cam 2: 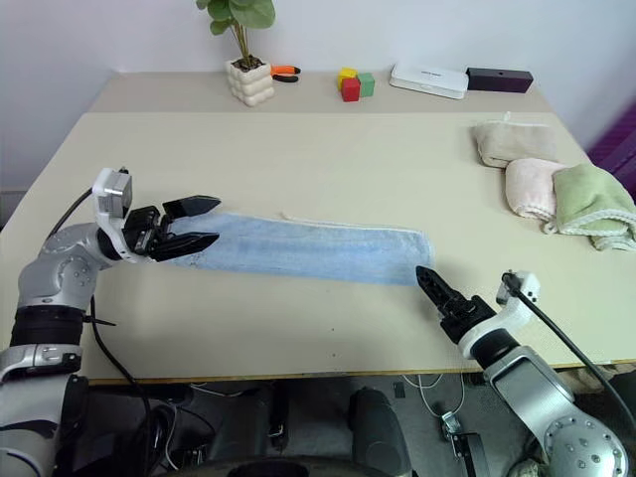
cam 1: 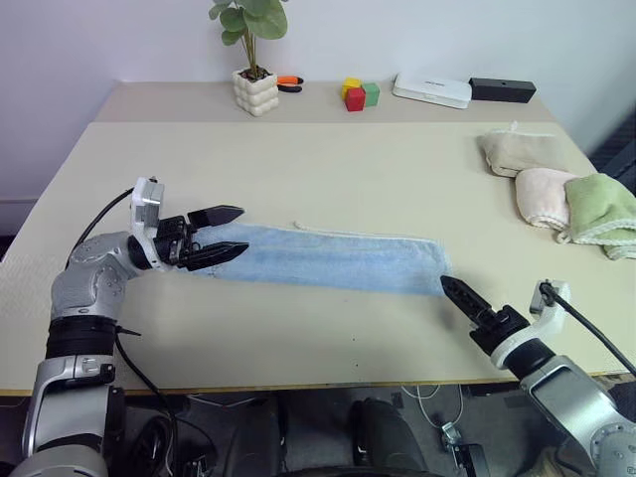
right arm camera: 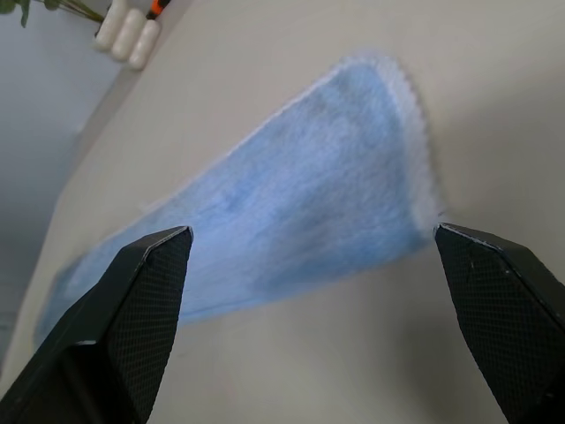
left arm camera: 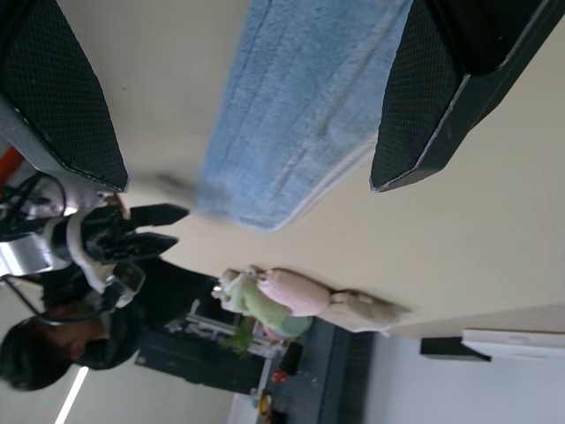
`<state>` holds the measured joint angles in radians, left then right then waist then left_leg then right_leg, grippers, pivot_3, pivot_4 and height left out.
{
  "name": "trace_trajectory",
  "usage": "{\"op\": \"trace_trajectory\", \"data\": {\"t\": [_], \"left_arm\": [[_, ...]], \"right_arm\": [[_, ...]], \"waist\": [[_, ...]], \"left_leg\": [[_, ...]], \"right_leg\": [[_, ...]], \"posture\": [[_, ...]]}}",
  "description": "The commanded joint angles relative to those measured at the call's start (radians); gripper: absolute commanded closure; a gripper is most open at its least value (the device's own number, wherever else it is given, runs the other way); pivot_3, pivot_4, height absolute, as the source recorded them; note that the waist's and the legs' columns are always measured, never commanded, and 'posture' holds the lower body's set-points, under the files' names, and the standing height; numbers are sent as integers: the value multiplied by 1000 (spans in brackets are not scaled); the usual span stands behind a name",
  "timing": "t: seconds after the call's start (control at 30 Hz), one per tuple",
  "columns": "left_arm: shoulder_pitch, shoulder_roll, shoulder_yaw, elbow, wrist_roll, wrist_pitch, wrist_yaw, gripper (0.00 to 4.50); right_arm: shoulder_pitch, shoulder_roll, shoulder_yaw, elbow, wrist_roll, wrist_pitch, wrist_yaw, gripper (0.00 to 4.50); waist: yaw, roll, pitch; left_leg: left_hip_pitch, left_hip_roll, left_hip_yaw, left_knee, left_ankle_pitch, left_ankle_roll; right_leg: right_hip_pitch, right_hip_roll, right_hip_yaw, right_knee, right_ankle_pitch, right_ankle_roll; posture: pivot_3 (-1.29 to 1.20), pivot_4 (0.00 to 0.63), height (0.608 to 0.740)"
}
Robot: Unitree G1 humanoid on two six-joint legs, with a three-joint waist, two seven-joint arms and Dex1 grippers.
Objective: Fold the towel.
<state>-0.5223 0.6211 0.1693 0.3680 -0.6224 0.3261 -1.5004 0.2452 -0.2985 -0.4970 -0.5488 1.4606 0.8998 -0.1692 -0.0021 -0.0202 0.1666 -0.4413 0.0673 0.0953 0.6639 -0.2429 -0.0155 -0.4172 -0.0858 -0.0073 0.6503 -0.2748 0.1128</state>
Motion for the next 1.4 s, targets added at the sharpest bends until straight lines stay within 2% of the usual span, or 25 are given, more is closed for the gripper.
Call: {"op": "trace_trajectory", "data": {"t": [0.03,0.3,0.4,0.5,0.53,0.57,0.73,0.8,0.83,0.93,1.1,1.23,1.4], "left_arm": [[10,8,19,-42,-19,3,-6,29],[69,17,59,-107,-35,5,30,29],[87,20,65,-115,-27,-9,38,29],[91,17,68,-119,-26,-14,46,29],[92,17,69,-120,-27,-15,49,0],[92,16,69,-121,-26,-18,52,0],[87,17,70,-114,-22,-28,58,0],[88,16,69,-112,-20,-31,61,0],[88,15,68,-111,-20,-34,63,0],[89,12,63,-105,-17,-39,65,0],[75,1,53,-84,-6,-59,68,0],[64,-4,50,-69,0,-68,64,0],[63,-5,50,-60,4,-77,63,0]], "right_arm": [[-6,2,39,19,70,-40,-57,55],[-67,-23,100,124,-17,-83,-92,55],[-119,10,94,167,11,-125,-115,55],[-167,21,124,208,-33,-140,-123,55],[-181,24,136,219,-55,-146,-117,549],[-190,31,142,227,-62,-153,-115,751],[-218,42,144,248,-108,-176,-116,3342],[-233,31,138,258,-131,-183,-105,4253],[-239,11,139,260,-160,-183,-86,4431],[-267,-61,128,282,-230,-175,-50,4431],[-318,-298,172,319,-425,-156,148,4431],[-341,-356,170,341,-492,-152,230,4431],[-387,-476,269,250,-658,-159,353,4431]], "waist": [[1,0,0],[-10,-2,-2],[-11,-2,-2],[-9,-3,-2],[-9,-3,-2],[-10,-3,-2],[-12,-3,-2],[-12,-4,-3],[-12,-4,-3],[-6,-3,-2],[-9,-1,-1],[-10,-2,-1],[-10,-1,-1]], "left_leg": [[0,0,0,0,0,0],[2,0,-1,1,0,0],[6,0,-1,0,0,0],[7,0,-1,0,0,0],[7,0,-1,1,0,0],[7,0,-1,1,0,0],[7,0,-1,0,0,1],[7,0,-1,0,0,1],[7,0,-1,0,0,1],[7,-1,-1,0,0,1],[7,-1,1,0,-1,2],[7,0,0,-1,-1,2],[7,0,1,-1,-1,2]], "right_leg": [[0,0,0,0,0,0],[4,0,0,-1,0,0],[7,0,0,-2,-1,-3],[9,0,0,-2,-2,-3],[9,-1,0,-2,-2,-3],[9,-1,0,-2,-2,-4],[8,0,0,-2,-1,-3],[9,0,0,-2,-1,-3],[9,0,0,-2,-1,-3],[9,-1,0,-2,-1,-3],[8,-2,0,-3,-2,-4],[8,0,0,-3,-1,-3],[8,-1,0,-3,0,-1]], "posture": [[0,150,735],[0,150,735],[0,150,735],[0,150,735],[0,150,735],[0,150,735],[0,150,735],[0,150,735],[0,150,735],[0,150,735],[0,150,735],[0,150,735],[0,150,735]]}}
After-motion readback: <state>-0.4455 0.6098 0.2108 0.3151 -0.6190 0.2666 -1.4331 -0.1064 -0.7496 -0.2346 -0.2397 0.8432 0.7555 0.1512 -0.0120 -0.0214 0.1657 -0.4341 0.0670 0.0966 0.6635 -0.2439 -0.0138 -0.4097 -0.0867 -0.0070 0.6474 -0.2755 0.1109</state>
